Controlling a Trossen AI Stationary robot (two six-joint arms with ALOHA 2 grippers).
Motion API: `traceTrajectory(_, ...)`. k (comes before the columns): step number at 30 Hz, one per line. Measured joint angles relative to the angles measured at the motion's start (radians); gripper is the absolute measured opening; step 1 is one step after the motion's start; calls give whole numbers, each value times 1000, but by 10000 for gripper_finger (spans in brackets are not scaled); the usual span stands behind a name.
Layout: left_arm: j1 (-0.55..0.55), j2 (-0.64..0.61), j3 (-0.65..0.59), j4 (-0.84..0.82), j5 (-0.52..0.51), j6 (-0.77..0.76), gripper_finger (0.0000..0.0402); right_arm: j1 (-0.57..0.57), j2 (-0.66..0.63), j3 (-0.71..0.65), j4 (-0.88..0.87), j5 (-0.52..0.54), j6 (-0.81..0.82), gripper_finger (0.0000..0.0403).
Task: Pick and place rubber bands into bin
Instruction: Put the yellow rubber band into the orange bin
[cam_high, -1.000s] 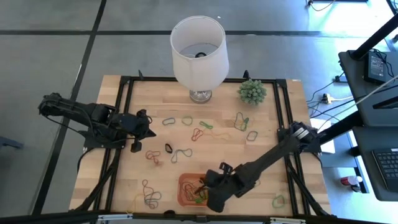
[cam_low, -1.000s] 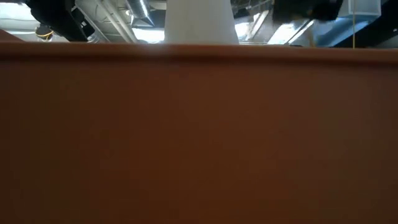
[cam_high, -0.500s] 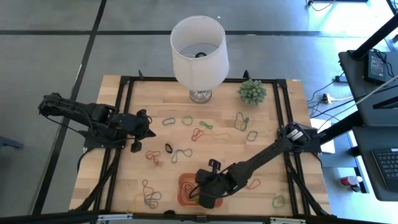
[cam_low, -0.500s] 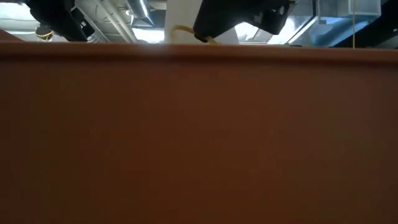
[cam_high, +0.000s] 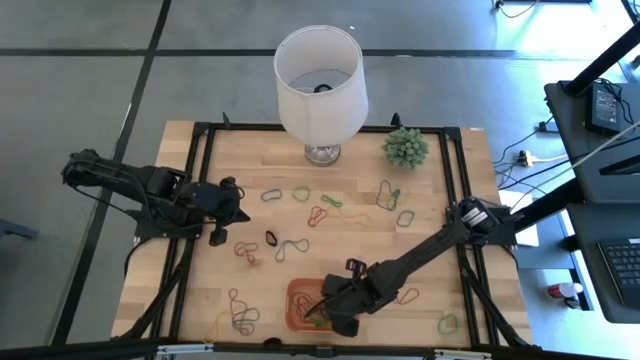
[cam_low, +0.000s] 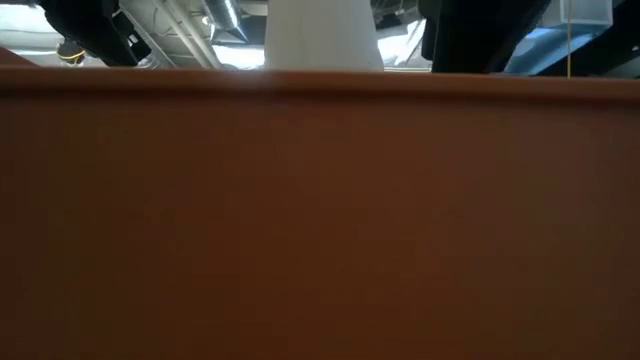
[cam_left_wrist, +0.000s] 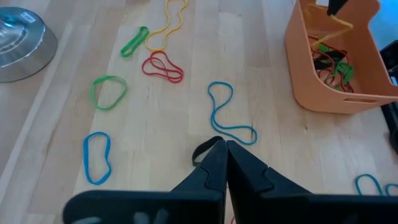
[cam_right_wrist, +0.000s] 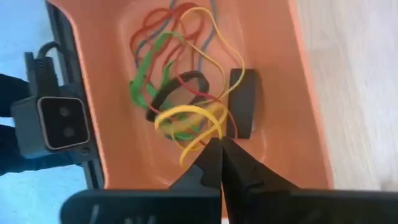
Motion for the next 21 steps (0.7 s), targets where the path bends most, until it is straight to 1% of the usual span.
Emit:
traceTrajectory(2,0,0,0,0,0,0,3,0,3,0,1,-13,-19,0)
traceTrajectory(7,0,0,0,0,-4,0,3,0,40,0,16,-90,-47,0)
traceTrajectory(11,0,0,0,0,-8,0,3,0,61,0,19,-100,-43,6)
traceTrajectory(16,0,0,0,0,-8,1,3,-5,62,0,17,-89,0,44)
traceTrajectory(21,0,0,0,0,-8,1,3,-5,62,0,12,-89,4,99)
